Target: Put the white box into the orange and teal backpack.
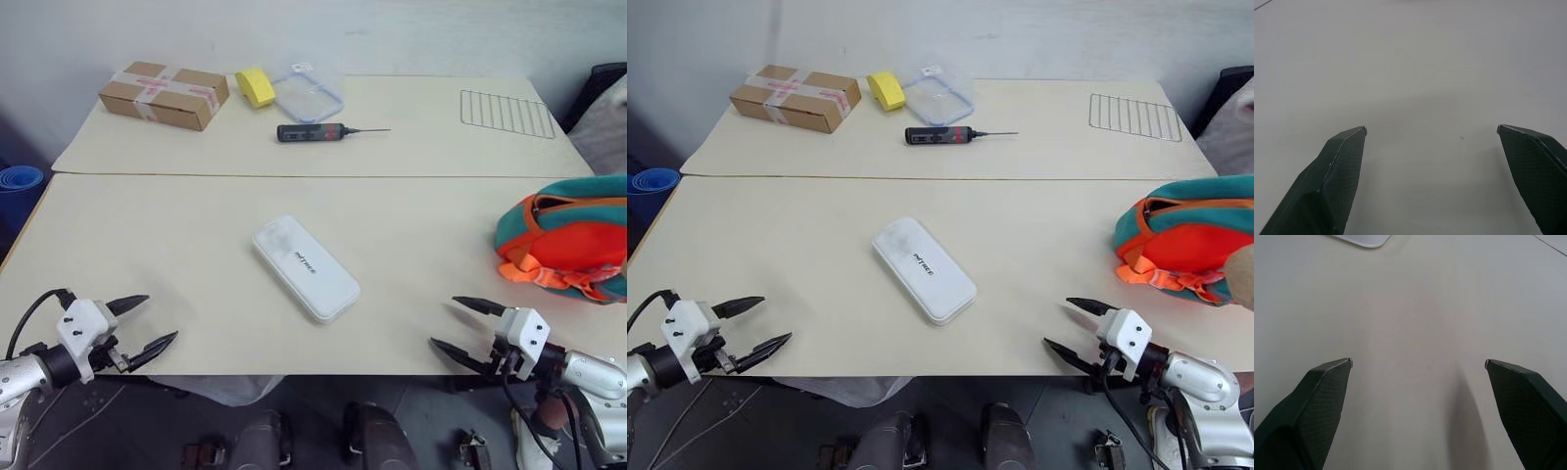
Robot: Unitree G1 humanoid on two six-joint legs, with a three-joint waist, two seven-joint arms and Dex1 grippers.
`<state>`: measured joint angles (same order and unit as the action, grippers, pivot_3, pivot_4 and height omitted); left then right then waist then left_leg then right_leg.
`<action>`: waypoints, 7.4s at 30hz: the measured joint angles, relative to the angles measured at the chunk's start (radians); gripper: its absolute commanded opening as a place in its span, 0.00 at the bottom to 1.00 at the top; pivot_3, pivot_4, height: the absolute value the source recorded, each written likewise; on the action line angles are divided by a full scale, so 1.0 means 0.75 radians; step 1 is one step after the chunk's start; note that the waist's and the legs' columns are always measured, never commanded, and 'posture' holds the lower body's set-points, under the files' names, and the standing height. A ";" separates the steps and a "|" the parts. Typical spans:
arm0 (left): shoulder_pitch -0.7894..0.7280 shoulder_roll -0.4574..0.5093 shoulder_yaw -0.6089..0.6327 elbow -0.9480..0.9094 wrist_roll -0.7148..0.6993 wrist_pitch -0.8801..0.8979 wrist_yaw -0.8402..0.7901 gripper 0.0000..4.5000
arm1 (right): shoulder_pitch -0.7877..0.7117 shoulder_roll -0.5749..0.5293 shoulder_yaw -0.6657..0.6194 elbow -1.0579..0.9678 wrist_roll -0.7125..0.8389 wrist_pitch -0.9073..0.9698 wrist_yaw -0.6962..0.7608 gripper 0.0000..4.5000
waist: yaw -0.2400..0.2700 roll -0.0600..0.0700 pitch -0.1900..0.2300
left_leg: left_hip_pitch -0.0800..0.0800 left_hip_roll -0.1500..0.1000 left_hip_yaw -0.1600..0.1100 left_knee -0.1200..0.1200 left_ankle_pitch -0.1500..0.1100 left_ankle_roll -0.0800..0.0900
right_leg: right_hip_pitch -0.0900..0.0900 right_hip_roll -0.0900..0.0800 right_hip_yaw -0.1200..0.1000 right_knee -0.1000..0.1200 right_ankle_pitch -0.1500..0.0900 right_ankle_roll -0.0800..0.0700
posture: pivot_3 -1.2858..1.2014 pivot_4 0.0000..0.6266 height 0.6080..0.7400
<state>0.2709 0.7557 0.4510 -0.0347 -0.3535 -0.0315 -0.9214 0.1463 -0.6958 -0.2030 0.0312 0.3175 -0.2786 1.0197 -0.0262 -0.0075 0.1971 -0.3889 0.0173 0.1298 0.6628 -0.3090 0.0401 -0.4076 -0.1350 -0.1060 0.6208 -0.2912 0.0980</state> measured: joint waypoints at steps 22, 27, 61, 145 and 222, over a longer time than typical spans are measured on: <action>-1.199 -0.238 -0.557 0.551 0.194 0.378 0.265 0.08 | -0.290 -0.007 0.411 -0.319 0.021 0.522 0.056 0.00 | 0.036 -0.008 -0.005 | -0.001 -0.004 0.005 0.007 0.005 0.006 | 0.001 0.008 -0.010 0.008 0.002 0.004 | 0.52 0.24 1.00; -1.342 -0.343 -0.598 0.866 0.248 0.197 0.241 0.00 | -0.365 0.039 0.488 -0.259 -0.107 0.526 -0.005 0.00 | 0.033 -0.009 -0.004 | -0.003 -0.004 0.007 0.008 0.005 0.007 | -0.001 0.008 -0.009 0.008 0.003 0.005 | 0.52 0.24 1.00; -0.764 -0.257 -0.482 -0.071 -0.094 1.050 0.058 0.33 | -0.595 -0.140 0.304 0.169 -0.240 0.446 -0.002 0.00 | 0.029 -0.010 -0.005 | -0.003 0.000 0.004 0.015 0.004 0.007 | 0.001 0.002 0.000 0.008 0.003 0.005 | 0.52 0.24 1.00; -0.847 -0.351 -0.664 -0.016 -0.321 0.874 -0.307 0.26 | -0.355 -0.171 -0.412 0.460 0.170 0.405 -0.037 0.34 | 0.031 0.008 -0.008 | 0.004 -0.002 -0.009 0.005 0.005 0.005 | 0.018 0.003 -0.005 -0.011 0.002 0.004 | 0.52 0.24 1.00; -1.634 -0.491 -0.803 0.560 -0.021 0.424 -0.487 0.98 | -0.283 -0.147 0.002 -0.694 0.869 1.360 -0.002 0.02 | 0.048 -0.002 -0.004 | -0.016 -0.001 -0.016 0.026 -0.002 0.013 | 0.013 0.003 -0.015 -0.013 0.006 0.012 | 0.52 0.24 1.00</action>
<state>-0.9549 0.3872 -0.1510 0.3852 -0.3692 0.2862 -1.2867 -0.0662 -0.8057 -0.2012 -0.4897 0.9690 0.7413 1.0184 0.0099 -0.0088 0.1939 -0.4006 0.0164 0.1180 0.6824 -0.3106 0.0498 -0.3979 -0.1328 -0.1173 0.6108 -0.2863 0.1067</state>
